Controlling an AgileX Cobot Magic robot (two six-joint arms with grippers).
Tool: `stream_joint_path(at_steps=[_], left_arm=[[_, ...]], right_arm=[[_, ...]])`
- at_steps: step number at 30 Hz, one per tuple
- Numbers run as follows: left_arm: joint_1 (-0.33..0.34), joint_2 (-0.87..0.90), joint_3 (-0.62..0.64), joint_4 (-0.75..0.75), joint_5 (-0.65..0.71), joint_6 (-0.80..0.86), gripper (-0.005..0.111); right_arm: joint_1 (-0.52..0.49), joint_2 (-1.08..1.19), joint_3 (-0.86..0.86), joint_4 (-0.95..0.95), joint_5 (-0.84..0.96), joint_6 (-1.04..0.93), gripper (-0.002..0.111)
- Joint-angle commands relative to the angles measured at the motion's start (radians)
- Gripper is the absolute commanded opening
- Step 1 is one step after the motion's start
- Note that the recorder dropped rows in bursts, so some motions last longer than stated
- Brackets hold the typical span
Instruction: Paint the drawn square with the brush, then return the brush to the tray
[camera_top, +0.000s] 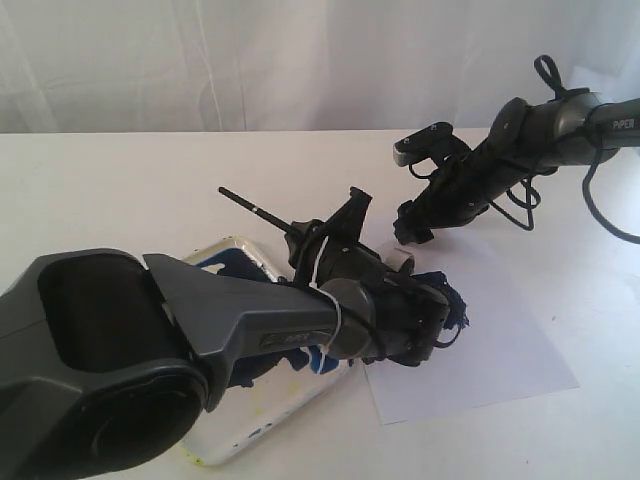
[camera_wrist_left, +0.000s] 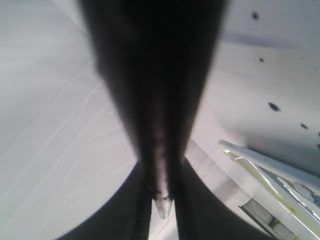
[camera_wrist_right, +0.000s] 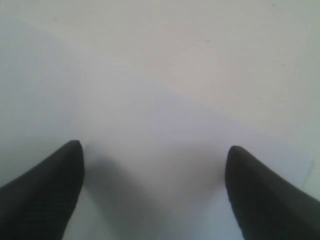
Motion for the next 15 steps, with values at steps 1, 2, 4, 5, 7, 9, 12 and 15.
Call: stream_joint_path(at_steps=[1, 2, 4, 5, 7, 9, 12, 15], left_arm=[[-0.021, 0.001, -0.003, 0.006, 0.012, 0.002, 0.0], [-0.023, 0.001, -0.003, 0.006, 0.012, 0.002, 0.0], [-0.023, 0.001, -0.003, 0.006, 0.012, 0.002, 0.0], [-0.016, 0.001, -0.003, 0.006, 0.014, 0.002, 0.0], [-0.001, 0.001, -0.003, 0.006, 0.027, 0.002, 0.0], [0.018, 0.001, -0.003, 0.006, 0.053, 0.002, 0.0], [0.038, 0.001, -0.003, 0.006, 0.101, 0.002, 0.0], [0.046, 0.001, -0.003, 0.006, 0.116, 0.002, 0.0]], right_arm=[[-0.002, 0.03, 0.014, -0.029, 0.024, 0.003, 0.073], [-0.002, 0.03, 0.014, -0.029, 0.024, 0.003, 0.073], [-0.002, 0.03, 0.014, -0.029, 0.024, 0.003, 0.073], [-0.002, 0.03, 0.014, -0.029, 0.026, 0.003, 0.073], [-0.002, 0.03, 0.014, -0.029, 0.026, 0.003, 0.073], [-0.002, 0.03, 0.014, -0.029, 0.026, 0.003, 0.073], [-0.002, 0.03, 0.014, -0.029, 0.026, 0.003, 0.073], [-0.002, 0.03, 0.014, -0.029, 0.026, 0.003, 0.073]])
